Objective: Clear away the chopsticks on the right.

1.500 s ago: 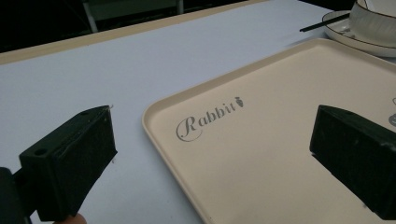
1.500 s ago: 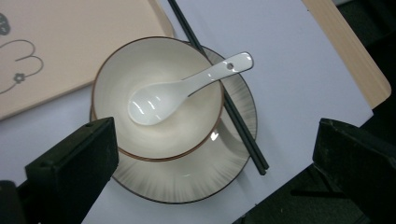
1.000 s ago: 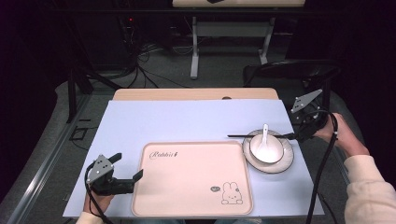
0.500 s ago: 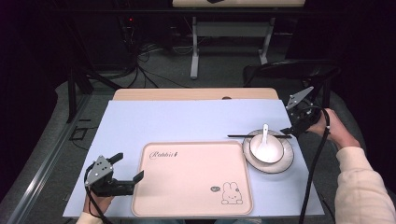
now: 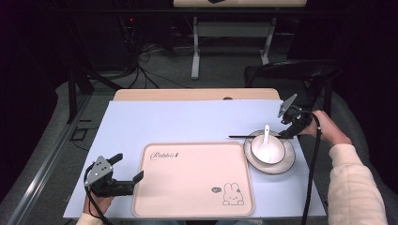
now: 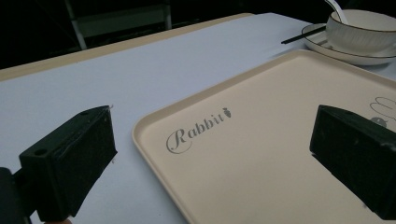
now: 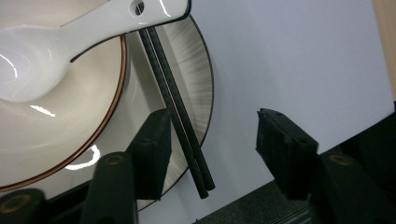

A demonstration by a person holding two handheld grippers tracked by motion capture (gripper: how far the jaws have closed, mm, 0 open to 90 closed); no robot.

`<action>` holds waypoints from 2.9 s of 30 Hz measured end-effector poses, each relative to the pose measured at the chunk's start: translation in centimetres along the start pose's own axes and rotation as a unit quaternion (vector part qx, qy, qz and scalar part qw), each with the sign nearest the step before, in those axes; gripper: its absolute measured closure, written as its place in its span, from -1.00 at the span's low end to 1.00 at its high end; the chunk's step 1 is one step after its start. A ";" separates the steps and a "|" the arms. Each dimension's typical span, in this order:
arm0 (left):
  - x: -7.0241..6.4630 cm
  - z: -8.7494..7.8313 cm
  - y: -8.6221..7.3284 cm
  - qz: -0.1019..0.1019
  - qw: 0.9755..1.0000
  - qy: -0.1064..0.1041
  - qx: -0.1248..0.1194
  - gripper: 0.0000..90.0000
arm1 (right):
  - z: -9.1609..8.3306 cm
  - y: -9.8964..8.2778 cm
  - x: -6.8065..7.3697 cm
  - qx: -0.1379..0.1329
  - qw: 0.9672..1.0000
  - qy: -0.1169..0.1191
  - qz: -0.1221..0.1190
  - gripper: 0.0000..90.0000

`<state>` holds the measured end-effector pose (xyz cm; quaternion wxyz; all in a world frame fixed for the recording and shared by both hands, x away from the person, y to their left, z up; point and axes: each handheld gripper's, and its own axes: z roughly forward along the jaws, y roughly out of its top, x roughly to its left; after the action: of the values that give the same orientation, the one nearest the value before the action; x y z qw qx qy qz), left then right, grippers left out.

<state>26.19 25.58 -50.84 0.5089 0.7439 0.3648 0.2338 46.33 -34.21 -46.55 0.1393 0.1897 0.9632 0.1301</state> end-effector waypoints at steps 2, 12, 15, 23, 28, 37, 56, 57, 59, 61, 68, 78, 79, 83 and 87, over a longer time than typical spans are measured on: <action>0.0 0.0 0.0 0.000 1.000 0.001 0.001 -1.00 | 0.1 0.1 0.0 0.005 1.000 -0.001 -0.001 0.20; 0.0 0.0 0.0 0.000 1.000 0.000 0.000 -1.00 | 1.9 0.8 0.0 0.038 0.998 0.018 -0.036 0.48; 0.0 0.0 0.0 0.002 1.000 0.000 0.002 -1.00 | 2.2 1.2 0.0 0.048 0.997 0.017 -0.052 0.52; 0.1 0.0 -0.1 0.001 1.000 0.001 0.003 -1.00 | 3.0 1.6 0.2 0.068 0.995 0.028 -0.060 0.57; 0.1 0.0 -0.1 0.002 1.000 0.002 0.004 -1.00 | 3.4 1.5 0.0 0.068 0.995 0.028 -0.066 0.62; 0.2 0.1 -0.1 0.000 1.000 0.006 0.008 -1.00 | 3.9 1.4 0.1 0.071 0.995 0.016 -0.074 0.76; 0.2 0.2 -0.1 -0.001 1.000 0.007 0.010 -1.00 | 1.9 1.0 -0.1 0.047 0.997 -0.011 -0.057 0.90; 0.2 0.2 -0.1 -0.001 1.000 0.008 0.010 -1.00 | 1.0 1.1 -0.3 0.045 0.997 -0.019 -0.052 0.90; 0.1 0.2 -0.1 0.001 1.000 0.007 0.010 -1.00 | 0.3 1.1 -0.2 0.038 0.998 -0.025 -0.036 0.90; 0.1 0.2 -0.1 0.001 1.000 0.008 0.010 -1.00 | -0.1 1.2 -0.3 0.036 0.998 -0.027 -0.037 0.90; 0.1 0.2 -0.1 0.002 1.000 0.006 0.012 -1.00 | -2.7 1.9 0.2 0.023 0.999 -0.049 0.000 0.90; 0.0 0.2 0.0 0.002 1.000 0.005 0.009 -1.00 | -5.5 3.4 2.1 0.015 0.997 -0.052 0.058 0.90; 0.0 0.2 0.0 0.002 1.000 0.005 0.009 -1.00 | -5.5 3.4 2.1 0.015 0.997 -0.052 0.058 0.90; 0.0 0.2 0.0 0.001 1.000 0.005 0.011 -1.00 | -6.2 3.9 2.8 0.017 0.996 -0.043 0.082 0.90; 0.0 0.2 0.0 0.000 1.000 0.004 0.010 -1.00 | -6.8 4.6 4.3 0.014 0.993 -0.028 0.110 0.90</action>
<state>26.33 25.46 -50.89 0.5000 0.7480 0.3689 0.2333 41.87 -29.74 -39.75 0.1489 0.2998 0.9339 0.1255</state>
